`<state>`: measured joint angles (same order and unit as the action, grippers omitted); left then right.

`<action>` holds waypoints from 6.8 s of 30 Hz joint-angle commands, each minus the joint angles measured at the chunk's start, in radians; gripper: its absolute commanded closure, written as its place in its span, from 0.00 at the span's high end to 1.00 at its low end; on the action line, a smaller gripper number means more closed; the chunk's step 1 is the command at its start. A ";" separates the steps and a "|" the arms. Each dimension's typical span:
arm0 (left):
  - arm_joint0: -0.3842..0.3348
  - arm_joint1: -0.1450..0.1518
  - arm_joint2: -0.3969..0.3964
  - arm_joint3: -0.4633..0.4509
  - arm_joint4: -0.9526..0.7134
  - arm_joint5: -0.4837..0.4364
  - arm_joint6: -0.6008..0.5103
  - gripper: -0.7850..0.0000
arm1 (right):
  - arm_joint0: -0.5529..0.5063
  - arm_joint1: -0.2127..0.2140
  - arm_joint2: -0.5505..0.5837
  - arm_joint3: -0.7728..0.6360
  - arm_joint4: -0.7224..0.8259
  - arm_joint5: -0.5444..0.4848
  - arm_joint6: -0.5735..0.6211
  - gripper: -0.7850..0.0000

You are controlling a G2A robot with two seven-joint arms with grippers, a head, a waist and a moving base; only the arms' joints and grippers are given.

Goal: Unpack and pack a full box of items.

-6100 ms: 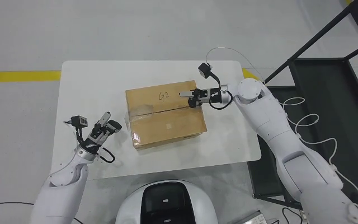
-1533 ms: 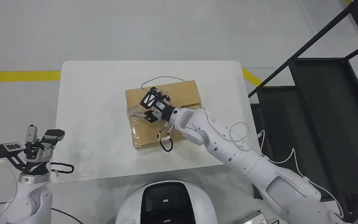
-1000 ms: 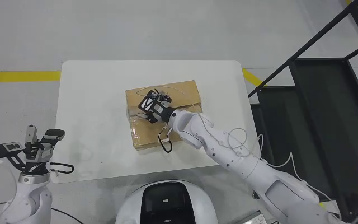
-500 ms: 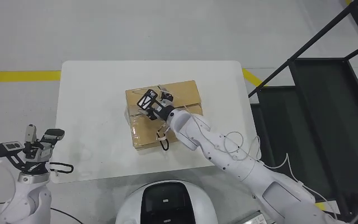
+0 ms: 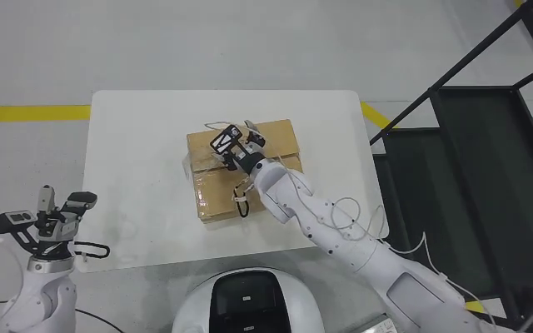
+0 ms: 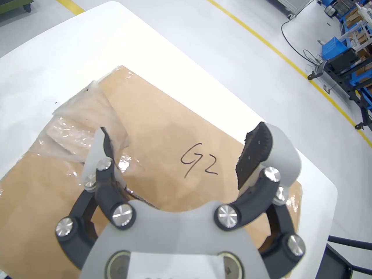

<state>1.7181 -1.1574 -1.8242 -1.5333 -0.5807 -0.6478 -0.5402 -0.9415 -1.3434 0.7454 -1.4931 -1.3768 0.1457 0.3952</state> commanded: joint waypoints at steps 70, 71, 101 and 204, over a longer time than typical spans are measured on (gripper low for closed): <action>-0.006 -0.019 -0.004 0.015 -0.008 -0.004 -0.074 1.00 | -0.214 -0.065 0.173 -0.105 -0.232 0.094 0.077 1.00; -0.009 -0.019 -0.003 0.016 -0.006 -0.003 -0.076 1.00 | -0.220 -0.065 0.179 -0.109 -0.237 0.096 0.077 1.00; -0.048 -0.012 0.003 -0.013 -0.009 0.064 -0.208 1.00 | -0.260 -0.010 0.559 -0.137 0.629 -0.719 0.196 1.00; -0.794 -0.112 0.810 0.219 0.587 0.608 -0.007 0.00 | -0.408 0.231 0.825 0.043 1.609 -0.861 0.490 1.00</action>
<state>0.9229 -1.2695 -1.0131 -1.3133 -0.0029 -0.0435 -0.5476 -1.3494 -1.1125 1.5702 -1.4502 0.2325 -0.7153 0.8852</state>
